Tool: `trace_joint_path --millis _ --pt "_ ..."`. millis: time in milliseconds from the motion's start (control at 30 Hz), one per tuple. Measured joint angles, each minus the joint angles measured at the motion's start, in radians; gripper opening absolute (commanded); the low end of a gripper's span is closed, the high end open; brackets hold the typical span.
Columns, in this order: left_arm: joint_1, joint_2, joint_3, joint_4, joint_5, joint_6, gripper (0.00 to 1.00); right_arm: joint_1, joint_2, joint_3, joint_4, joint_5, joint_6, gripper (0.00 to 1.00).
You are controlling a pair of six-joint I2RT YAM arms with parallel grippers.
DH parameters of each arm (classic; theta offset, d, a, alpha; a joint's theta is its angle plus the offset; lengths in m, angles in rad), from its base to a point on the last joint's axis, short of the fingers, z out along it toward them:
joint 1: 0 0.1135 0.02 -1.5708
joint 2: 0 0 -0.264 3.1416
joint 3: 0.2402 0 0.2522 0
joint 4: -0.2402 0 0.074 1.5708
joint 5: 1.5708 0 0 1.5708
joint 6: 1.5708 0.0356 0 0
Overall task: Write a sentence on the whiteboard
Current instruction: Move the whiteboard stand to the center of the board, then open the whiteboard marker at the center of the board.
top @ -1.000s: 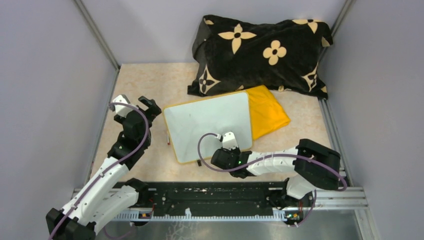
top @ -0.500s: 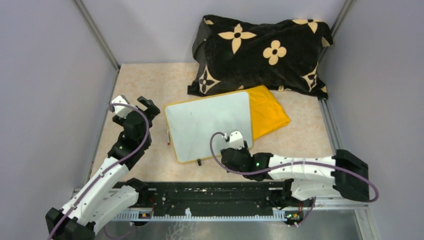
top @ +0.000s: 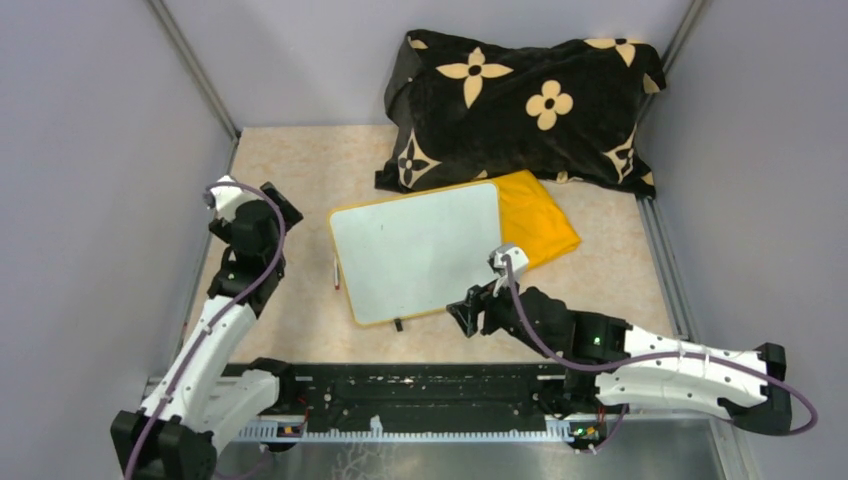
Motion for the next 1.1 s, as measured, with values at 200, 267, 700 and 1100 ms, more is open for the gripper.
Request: trace_joint_path --millis 200,267,700,1100 --pt "0.154 0.151 0.015 -0.049 0.262 -0.047 0.99 0.0 -0.08 0.0 0.053 -0.011 -0.061 0.62" --pt "0.173 0.242 0.044 -0.082 0.331 -0.062 0.99 0.0 -0.09 0.0 0.068 -0.012 -0.08 0.62" --pt "0.187 0.618 0.215 -0.226 0.55 -0.044 0.99 0.0 -0.11 -0.014 0.101 -0.012 -0.131 0.62" --pt "0.174 0.757 0.327 -0.294 0.669 0.054 0.99 0.0 -0.165 -0.014 0.087 0.042 -0.164 0.62"
